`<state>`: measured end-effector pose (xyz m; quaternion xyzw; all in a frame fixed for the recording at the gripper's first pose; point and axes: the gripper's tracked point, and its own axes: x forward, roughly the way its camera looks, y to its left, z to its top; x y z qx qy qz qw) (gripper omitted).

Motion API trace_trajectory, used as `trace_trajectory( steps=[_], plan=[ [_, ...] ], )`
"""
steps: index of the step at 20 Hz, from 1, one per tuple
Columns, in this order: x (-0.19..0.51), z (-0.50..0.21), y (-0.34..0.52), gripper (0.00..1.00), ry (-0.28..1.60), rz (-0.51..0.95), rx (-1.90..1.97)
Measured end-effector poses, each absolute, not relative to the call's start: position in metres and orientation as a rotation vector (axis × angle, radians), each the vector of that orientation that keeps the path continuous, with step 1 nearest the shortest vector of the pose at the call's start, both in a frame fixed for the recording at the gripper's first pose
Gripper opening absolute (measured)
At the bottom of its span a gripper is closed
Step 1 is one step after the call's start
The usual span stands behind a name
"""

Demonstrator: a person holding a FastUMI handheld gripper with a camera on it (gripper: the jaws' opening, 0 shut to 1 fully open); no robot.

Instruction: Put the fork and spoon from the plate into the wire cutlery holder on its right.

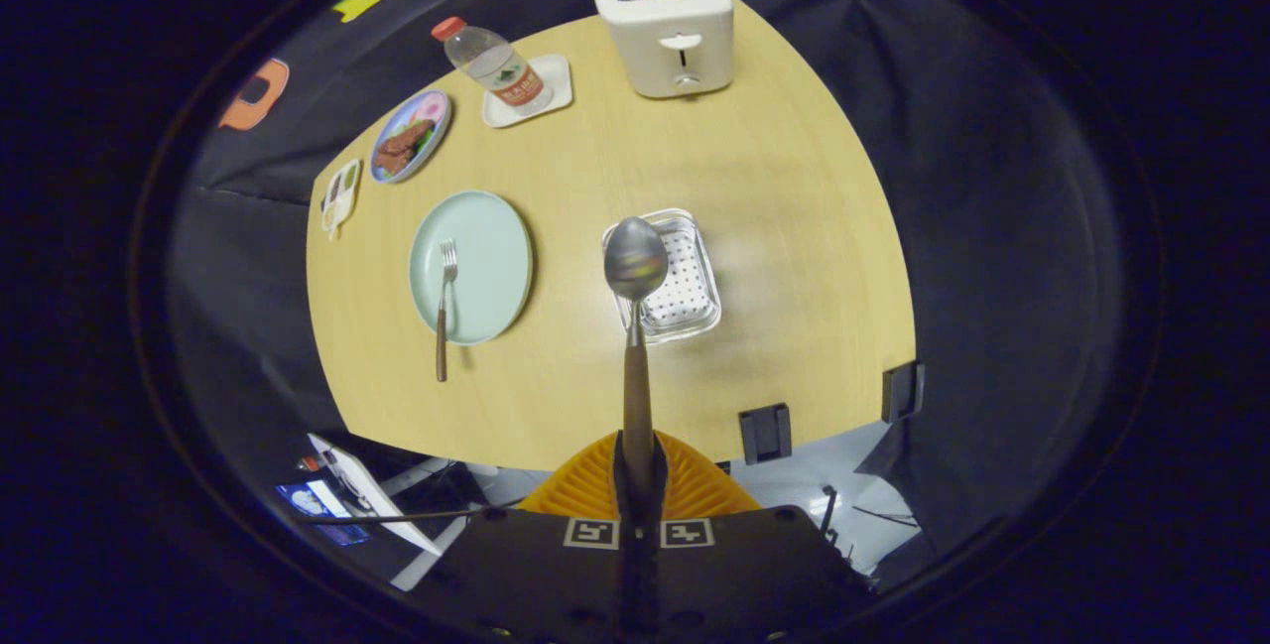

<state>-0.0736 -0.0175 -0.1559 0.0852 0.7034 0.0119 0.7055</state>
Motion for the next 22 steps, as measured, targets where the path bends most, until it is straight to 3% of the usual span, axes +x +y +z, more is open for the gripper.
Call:
trace_trajectory(
  steps=[9, 10, 12, 18, 22],
  plan=[
    [-0.063, -0.176, -0.016, 0.07, 1.643, -0.01, 0.308],
    [-0.059, -0.177, -0.014, 0.14, 1.638, -0.009, 0.322],
    [-0.055, -0.174, -0.009, 0.19, 1.628, 0.006, 0.349],
    [-0.03, -0.164, -0.002, 0.81, 1.464, 0.033, 0.253],
    [-0.019, -0.154, 0.023, 0.83, 1.359, 0.071, 0.205]
  ],
)
